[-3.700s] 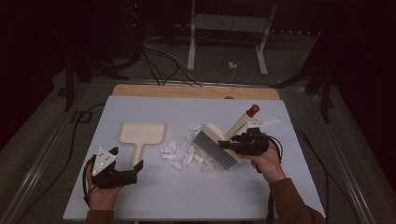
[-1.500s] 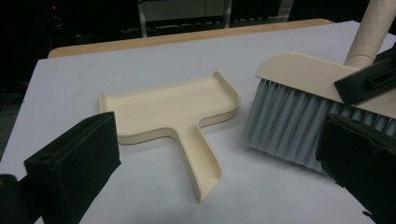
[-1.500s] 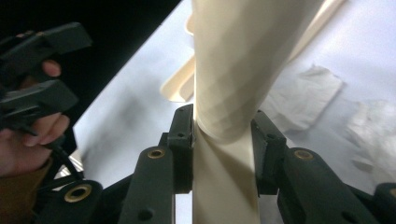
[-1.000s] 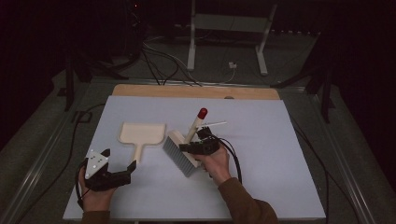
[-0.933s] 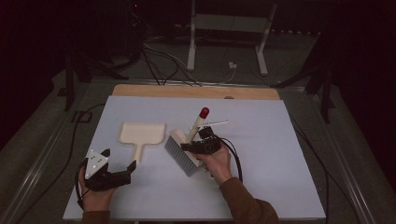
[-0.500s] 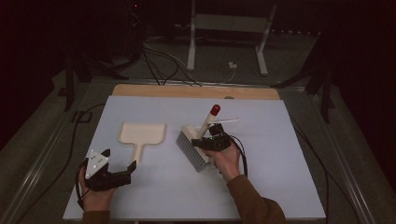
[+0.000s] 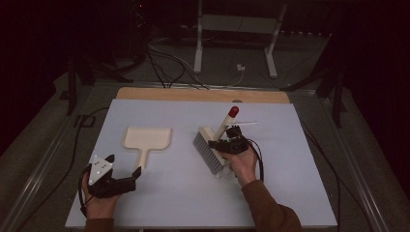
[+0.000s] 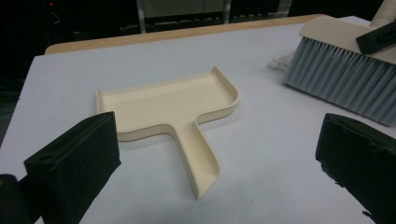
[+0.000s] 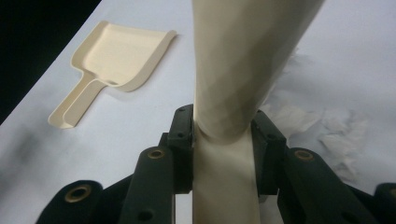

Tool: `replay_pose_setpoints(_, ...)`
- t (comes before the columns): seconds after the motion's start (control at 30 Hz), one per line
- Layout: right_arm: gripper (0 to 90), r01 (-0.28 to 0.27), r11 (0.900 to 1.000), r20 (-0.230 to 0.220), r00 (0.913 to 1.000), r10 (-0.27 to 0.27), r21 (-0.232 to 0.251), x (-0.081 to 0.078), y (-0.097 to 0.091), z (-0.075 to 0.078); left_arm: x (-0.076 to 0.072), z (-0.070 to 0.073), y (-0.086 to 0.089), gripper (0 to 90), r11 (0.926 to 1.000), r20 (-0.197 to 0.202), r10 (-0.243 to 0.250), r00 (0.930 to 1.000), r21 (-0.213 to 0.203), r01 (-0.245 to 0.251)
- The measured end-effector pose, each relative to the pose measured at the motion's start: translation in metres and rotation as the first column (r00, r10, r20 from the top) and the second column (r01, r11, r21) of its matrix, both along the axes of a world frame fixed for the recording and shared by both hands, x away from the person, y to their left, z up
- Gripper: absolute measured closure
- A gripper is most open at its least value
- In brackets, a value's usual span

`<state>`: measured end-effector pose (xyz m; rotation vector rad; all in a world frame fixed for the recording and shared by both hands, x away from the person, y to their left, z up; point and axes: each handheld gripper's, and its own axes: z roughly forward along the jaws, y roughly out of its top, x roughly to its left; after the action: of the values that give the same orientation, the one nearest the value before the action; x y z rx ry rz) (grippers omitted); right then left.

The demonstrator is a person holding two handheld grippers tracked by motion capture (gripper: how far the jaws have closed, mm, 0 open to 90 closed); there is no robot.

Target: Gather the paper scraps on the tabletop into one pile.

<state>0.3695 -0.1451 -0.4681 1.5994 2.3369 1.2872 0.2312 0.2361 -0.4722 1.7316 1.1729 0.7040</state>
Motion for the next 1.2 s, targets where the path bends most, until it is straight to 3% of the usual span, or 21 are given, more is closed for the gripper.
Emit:
replay_pose_setpoints(0.17,67.5,-0.021,0.9993,0.019,0.9996,0.021,0.031,-0.004,0.001,0.007,0.0,-0.001,-0.001,0.4,1.0,-0.005,-0.003,1.0,0.001,0.003)
replay_pose_setpoints(0.43,67.5,-0.109,0.9924,0.031,0.9937,0.107,0.058,-0.011,0.011,0.016,0.0,-0.001,0.0,0.5,1.0,-0.005,0.0,1.0,-0.002,0.0)
replay_pose_setpoints(0.67,67.4,-0.189,0.9814,0.032,0.9817,0.188,0.033,-0.017,0.012,0.019,0.0,-0.001,0.0,0.4,1.0,-0.005,0.001,1.0,-0.004,-0.001)
replay_pose_setpoints(0.87,67.4,-0.291,0.9567,0.05,0.9553,0.291,-0.014,-0.027,0.012,0.022,0.0,-0.001,-0.001,0.5,1.0,-0.006,-0.001,1.0,-0.004,0.001)
replay_pose_setpoints(1.07,67.4,-0.388,0.9182,0.07,0.9167,0.393,-0.08,-0.033,0.009,0.018,0.0,-0.002,-0.001,0.4,1.0,-0.008,0.0,1.0,-0.003,0.0)
replay_pose_setpoints(1.13,67.4,-0.436,0.8919,0.085,0.8907,0.447,-0.121,-0.034,0.008,0.015,0.0,-0.002,-0.001,0.4,1.0,-0.009,0.001,1.0,-0.003,-0.001)
replay_pose_setpoints(1.17,67.4,-0.467,0.8713,0.095,0.8704,0.483,-0.151,-0.034,0.008,0.013,0.0,-0.002,-0.001,0.5,1.0,-0.009,0.001,1.0,-0.003,-0.001)
replay_pose_setpoints(1.2,67.4,-0.467,0.8713,0.095,0.8704,0.483,-0.151,-0.034,0.008,0.013,0.0,-0.002,-0.001,0.5,1.0,-0.01,0.001,1.0,-0.003,-0.001)
